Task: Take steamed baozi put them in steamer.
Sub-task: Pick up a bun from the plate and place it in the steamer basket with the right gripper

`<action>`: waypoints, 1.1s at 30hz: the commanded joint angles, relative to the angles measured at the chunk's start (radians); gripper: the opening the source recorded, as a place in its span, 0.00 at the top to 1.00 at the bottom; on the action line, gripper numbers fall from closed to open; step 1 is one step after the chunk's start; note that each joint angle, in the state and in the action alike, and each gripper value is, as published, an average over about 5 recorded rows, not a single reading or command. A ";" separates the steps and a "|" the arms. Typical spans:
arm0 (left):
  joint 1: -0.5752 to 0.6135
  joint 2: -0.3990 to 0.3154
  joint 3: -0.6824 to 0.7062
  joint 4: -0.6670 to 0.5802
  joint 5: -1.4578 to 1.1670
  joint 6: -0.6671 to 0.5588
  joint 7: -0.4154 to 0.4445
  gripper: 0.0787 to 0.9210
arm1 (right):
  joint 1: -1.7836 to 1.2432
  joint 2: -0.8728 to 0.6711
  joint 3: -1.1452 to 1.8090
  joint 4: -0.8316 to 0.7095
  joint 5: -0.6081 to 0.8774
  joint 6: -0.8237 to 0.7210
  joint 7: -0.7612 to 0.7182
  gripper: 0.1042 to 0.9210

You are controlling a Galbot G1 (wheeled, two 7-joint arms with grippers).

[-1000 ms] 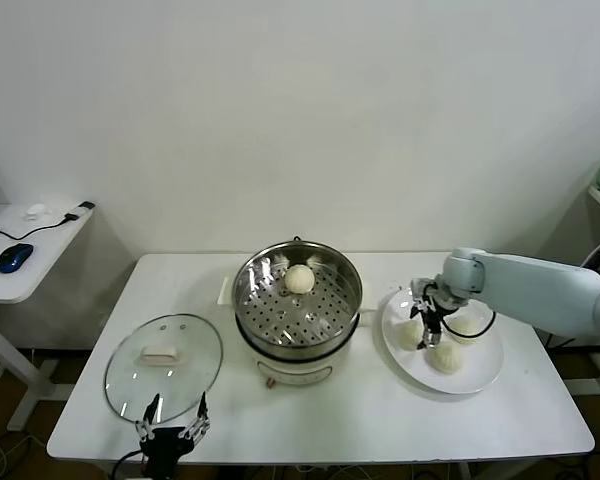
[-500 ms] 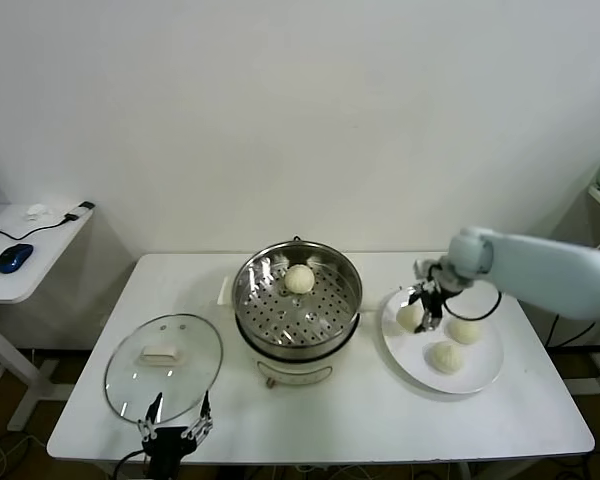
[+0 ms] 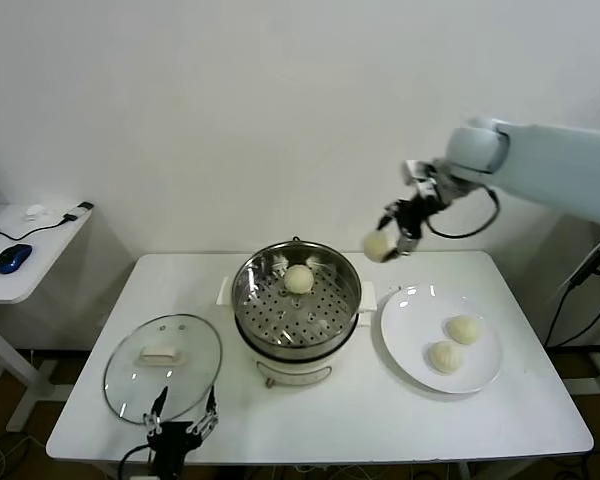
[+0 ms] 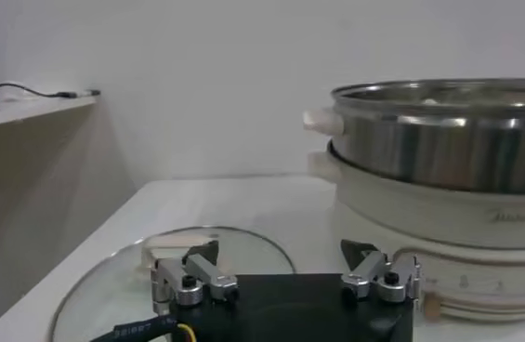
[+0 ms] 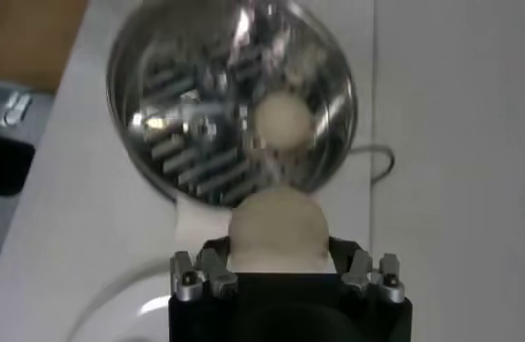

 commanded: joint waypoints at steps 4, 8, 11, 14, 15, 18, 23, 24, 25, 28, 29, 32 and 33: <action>-0.005 0.004 0.000 0.006 -0.001 -0.001 0.000 0.12 | -0.171 0.325 0.014 -0.002 0.136 -0.130 0.216 0.27; -0.015 0.005 -0.007 0.020 -0.001 -0.006 -0.001 0.12 | -0.261 0.376 0.014 -0.111 0.088 -0.135 0.255 0.27; -0.019 0.005 -0.011 0.025 -0.001 -0.008 -0.002 0.12 | -0.322 0.402 0.035 -0.192 0.061 -0.136 0.274 0.27; -0.021 0.005 -0.012 0.031 -0.001 -0.009 -0.003 0.12 | -0.360 0.421 0.050 -0.242 0.049 -0.134 0.279 0.27; -0.022 0.004 -0.012 0.032 -0.001 -0.009 -0.003 0.12 | -0.368 0.425 0.052 -0.253 0.047 -0.133 0.279 0.27; -0.022 0.003 -0.010 0.034 -0.001 -0.010 -0.004 0.12 | -0.388 0.436 0.063 -0.280 0.043 -0.131 0.280 0.27; -0.023 0.002 -0.007 0.037 0.001 -0.010 -0.004 0.12 | -0.411 0.452 0.078 -0.316 0.039 -0.127 0.279 0.27; -0.023 0.002 -0.007 0.037 0.001 -0.010 -0.004 0.12 | -0.412 0.454 0.080 -0.318 0.038 -0.127 0.277 0.27; -0.022 0.002 -0.007 0.036 0.001 -0.010 -0.003 0.12 | -0.413 0.453 0.082 -0.316 0.038 -0.128 0.274 0.27; -0.020 0.003 -0.007 0.033 0.001 -0.010 -0.003 0.12 | -0.398 0.439 0.084 -0.292 0.037 -0.127 0.262 0.23; -0.019 0.004 -0.007 0.032 0.001 -0.010 -0.003 0.12 | -0.386 0.429 0.085 -0.278 0.036 -0.123 0.252 0.21; -0.017 0.004 -0.006 0.029 0.001 -0.009 -0.003 0.12 | -0.323 0.379 0.078 -0.226 0.031 -0.097 0.203 0.15; -0.017 0.003 -0.006 0.028 0.002 -0.009 -0.003 0.12 | -0.292 0.355 0.070 -0.207 0.025 -0.082 0.177 0.13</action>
